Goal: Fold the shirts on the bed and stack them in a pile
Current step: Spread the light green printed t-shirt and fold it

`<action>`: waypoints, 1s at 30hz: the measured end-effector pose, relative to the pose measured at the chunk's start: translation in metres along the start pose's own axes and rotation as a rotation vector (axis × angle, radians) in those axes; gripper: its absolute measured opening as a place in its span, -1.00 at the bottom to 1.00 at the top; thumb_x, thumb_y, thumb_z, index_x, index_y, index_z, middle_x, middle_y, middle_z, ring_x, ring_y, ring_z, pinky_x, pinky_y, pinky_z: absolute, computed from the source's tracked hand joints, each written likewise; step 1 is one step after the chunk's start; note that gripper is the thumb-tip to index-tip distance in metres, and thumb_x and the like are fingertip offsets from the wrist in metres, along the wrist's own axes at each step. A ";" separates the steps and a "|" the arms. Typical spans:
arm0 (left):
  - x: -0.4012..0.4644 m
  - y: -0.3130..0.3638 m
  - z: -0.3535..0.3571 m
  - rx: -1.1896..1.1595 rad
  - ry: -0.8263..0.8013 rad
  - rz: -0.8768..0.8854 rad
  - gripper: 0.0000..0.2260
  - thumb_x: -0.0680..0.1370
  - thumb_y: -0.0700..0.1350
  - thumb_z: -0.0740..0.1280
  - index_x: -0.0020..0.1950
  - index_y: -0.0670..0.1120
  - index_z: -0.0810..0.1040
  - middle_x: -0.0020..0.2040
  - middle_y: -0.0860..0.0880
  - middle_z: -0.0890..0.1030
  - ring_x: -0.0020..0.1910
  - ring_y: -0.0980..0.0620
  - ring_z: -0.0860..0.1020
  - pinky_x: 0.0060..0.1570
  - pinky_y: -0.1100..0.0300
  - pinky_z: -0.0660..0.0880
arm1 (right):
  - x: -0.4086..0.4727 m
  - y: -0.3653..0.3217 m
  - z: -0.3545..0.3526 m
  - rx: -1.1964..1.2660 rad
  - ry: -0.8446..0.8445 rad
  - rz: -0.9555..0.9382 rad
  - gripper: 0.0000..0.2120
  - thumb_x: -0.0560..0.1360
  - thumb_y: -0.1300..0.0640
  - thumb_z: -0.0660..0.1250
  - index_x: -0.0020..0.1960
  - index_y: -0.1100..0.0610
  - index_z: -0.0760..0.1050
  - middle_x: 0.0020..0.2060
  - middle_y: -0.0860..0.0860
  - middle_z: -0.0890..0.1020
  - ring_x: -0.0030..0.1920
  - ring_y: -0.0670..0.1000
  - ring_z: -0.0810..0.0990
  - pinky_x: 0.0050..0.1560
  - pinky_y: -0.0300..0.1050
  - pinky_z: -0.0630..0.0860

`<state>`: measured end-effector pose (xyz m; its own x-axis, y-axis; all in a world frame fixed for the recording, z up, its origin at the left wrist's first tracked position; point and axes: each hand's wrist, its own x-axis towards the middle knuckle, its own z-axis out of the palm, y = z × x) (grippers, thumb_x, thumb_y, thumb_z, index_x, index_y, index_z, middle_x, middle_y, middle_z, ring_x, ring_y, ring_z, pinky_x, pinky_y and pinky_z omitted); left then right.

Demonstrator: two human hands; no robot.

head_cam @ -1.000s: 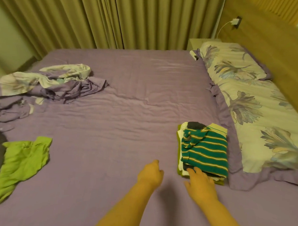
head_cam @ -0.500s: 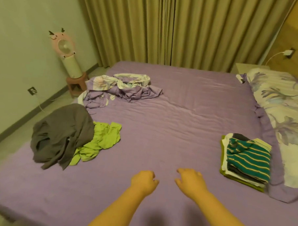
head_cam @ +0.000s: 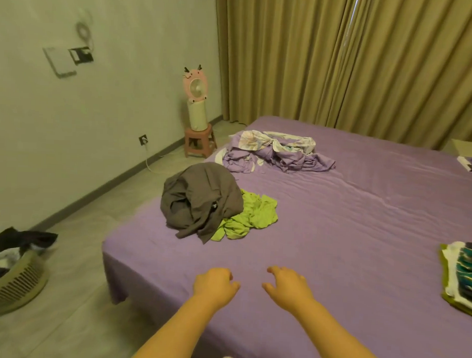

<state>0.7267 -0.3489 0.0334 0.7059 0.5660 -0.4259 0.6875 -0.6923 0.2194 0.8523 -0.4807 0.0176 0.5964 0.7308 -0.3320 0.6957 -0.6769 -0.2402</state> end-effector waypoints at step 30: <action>0.181 -0.052 -0.046 -0.110 -0.081 -0.071 -0.68 0.60 0.03 0.16 0.29 -0.03 0.50 0.24 -0.04 0.55 0.19 -0.07 0.51 0.13 0.13 0.47 | 0.218 -0.003 -0.020 0.113 -0.198 0.029 -0.54 0.58 -0.01 0.15 0.44 0.07 0.24 0.36 0.07 0.41 0.33 0.10 0.41 0.23 -0.05 0.42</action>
<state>0.8269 -0.1894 -0.0147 0.6420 0.5707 -0.5120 0.7527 -0.5961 0.2794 0.9885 -0.3179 -0.0363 0.5177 0.6872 -0.5097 0.6235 -0.7110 -0.3253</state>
